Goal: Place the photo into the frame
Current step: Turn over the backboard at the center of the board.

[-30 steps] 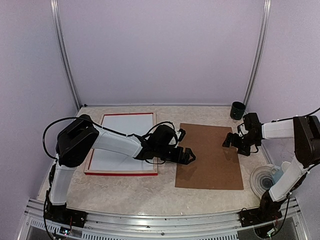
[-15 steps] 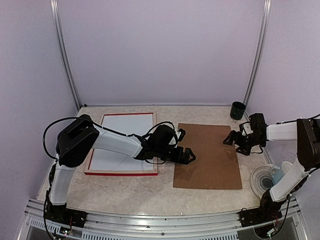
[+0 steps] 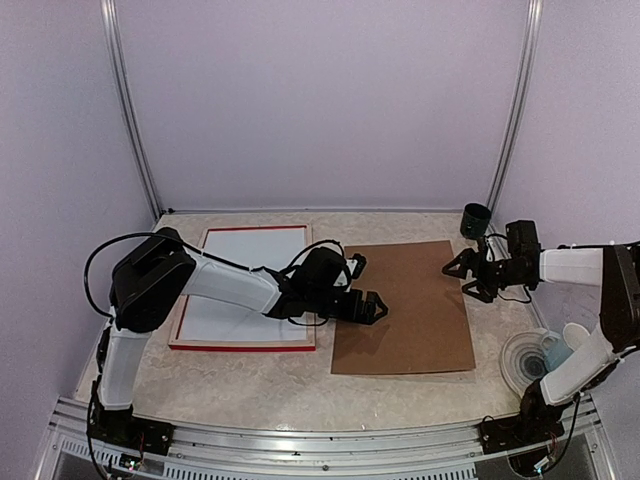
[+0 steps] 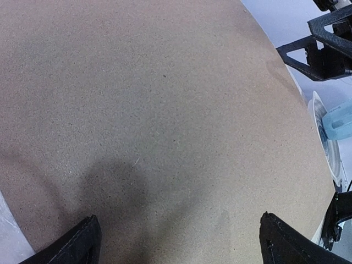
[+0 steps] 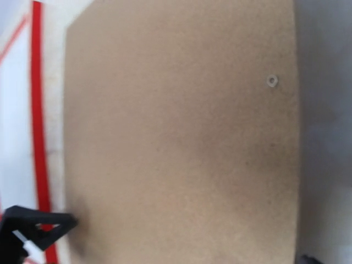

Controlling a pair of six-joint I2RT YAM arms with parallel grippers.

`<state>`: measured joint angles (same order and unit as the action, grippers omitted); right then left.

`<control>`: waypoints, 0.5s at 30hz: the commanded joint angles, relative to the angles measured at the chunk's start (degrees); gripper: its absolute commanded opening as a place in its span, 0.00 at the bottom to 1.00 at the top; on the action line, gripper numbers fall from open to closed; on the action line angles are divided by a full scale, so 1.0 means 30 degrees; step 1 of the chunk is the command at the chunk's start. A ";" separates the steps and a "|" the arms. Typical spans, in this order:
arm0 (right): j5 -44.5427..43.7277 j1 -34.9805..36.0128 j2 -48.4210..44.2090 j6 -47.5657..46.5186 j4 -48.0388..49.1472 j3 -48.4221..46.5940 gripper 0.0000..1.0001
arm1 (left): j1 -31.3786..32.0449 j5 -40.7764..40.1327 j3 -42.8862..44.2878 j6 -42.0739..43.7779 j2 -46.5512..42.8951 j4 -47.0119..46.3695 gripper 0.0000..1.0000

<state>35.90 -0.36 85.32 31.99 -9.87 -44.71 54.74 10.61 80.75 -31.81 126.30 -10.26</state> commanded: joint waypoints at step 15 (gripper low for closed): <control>0.7203 -0.0579 -0.0129 0.3977 0.5882 0.1434 0.93 | -0.0342 0.0107 -0.1436 -0.0505 -0.1121 0.0112 0.99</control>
<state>48.58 -2.33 85.32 39.33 0.51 -42.24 53.93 10.07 78.17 -32.42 124.25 -11.07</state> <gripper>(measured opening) 0.931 0.989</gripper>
